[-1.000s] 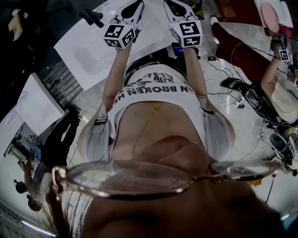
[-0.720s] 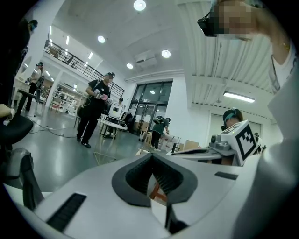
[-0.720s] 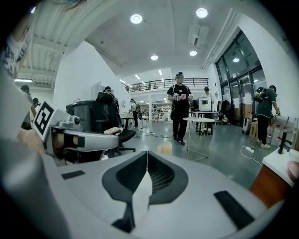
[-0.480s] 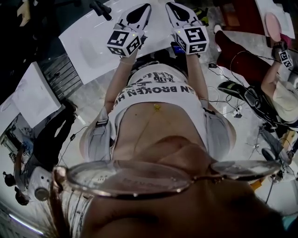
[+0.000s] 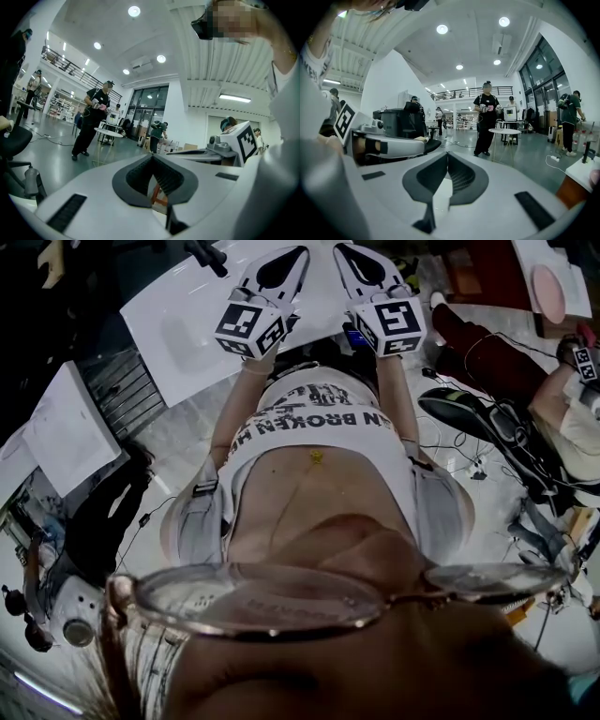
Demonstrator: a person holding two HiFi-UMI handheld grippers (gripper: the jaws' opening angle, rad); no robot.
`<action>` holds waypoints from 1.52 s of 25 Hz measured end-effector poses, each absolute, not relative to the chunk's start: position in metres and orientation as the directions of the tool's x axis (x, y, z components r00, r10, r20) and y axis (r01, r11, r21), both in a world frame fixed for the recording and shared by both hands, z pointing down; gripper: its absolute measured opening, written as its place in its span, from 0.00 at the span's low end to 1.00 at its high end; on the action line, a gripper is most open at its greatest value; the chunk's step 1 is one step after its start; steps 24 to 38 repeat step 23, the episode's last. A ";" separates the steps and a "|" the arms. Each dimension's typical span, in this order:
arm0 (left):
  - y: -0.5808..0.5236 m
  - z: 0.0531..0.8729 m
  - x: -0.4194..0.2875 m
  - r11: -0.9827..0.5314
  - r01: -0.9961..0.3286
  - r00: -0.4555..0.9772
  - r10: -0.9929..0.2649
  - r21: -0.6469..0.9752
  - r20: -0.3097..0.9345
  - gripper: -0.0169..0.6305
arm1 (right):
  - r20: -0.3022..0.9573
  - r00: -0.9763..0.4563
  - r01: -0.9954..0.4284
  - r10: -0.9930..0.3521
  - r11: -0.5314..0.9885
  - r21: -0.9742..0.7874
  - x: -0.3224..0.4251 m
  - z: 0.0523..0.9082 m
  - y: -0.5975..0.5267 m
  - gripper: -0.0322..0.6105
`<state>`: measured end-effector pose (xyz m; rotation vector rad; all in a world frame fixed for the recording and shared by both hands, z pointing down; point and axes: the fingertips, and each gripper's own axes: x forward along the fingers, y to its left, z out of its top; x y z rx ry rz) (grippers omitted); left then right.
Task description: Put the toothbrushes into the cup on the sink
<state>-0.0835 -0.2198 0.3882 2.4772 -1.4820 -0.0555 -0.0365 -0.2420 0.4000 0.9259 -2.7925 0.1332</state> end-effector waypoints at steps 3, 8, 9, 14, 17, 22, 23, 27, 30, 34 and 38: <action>-0.218 0.390 -0.085 -0.451 -0.861 0.483 -0.870 0.237 0.100 0.05 | 0.217 -0.785 -0.598 -0.581 0.801 -0.019 -0.038 0.401 -0.240 0.09; -0.218 0.391 -0.086 -0.449 -0.861 0.482 -0.870 0.238 0.104 0.05 | 0.224 -0.788 -0.591 -0.574 0.806 -0.014 -0.041 0.400 -0.239 0.09; -0.219 0.391 -0.086 -0.449 -0.862 0.482 -0.870 0.238 0.105 0.05 | 0.225 -0.789 -0.589 -0.572 0.808 -0.014 -0.041 0.400 -0.239 0.09; -0.220 0.391 -0.085 -0.449 -0.861 0.482 -0.869 0.238 0.107 0.05 | 0.231 -0.798 -0.575 -0.556 0.818 -0.016 -0.043 0.400 -0.239 0.09; -0.221 0.392 -0.084 -0.450 -0.862 0.483 -0.869 0.235 0.108 0.05 | 0.234 -0.798 -0.574 -0.555 0.819 -0.012 -0.044 0.401 -0.240 0.09; -0.224 0.393 -0.081 -0.453 -0.861 0.485 -0.867 0.230 0.111 0.05 | 0.234 -0.801 -0.569 -0.552 0.822 -0.008 -0.043 0.403 -0.243 0.09; -0.225 0.393 -0.080 -0.453 -0.862 0.486 -0.867 0.229 0.111 0.05 | 0.234 -0.801 -0.568 -0.551 0.823 -0.006 -0.043 0.403 -0.243 0.09; -0.225 0.393 -0.080 -0.453 -0.862 0.486 -0.867 0.229 0.111 0.05 | 0.234 -0.801 -0.568 -0.551 0.823 -0.006 -0.043 0.403 -0.243 0.09; -0.225 0.393 -0.080 -0.453 -0.862 0.486 -0.867 0.229 0.111 0.05 | 0.234 -0.801 -0.568 -0.551 0.823 -0.006 -0.043 0.403 -0.243 0.09; -0.225 0.393 -0.080 -0.453 -0.862 0.486 -0.867 0.229 0.111 0.05 | 0.234 -0.801 -0.568 -0.551 0.823 -0.006 -0.043 0.403 -0.243 0.09; -0.225 0.393 -0.080 -0.453 -0.862 0.486 -0.867 0.229 0.111 0.05 | 0.234 -0.801 -0.568 -0.551 0.823 -0.006 -0.043 0.403 -0.243 0.09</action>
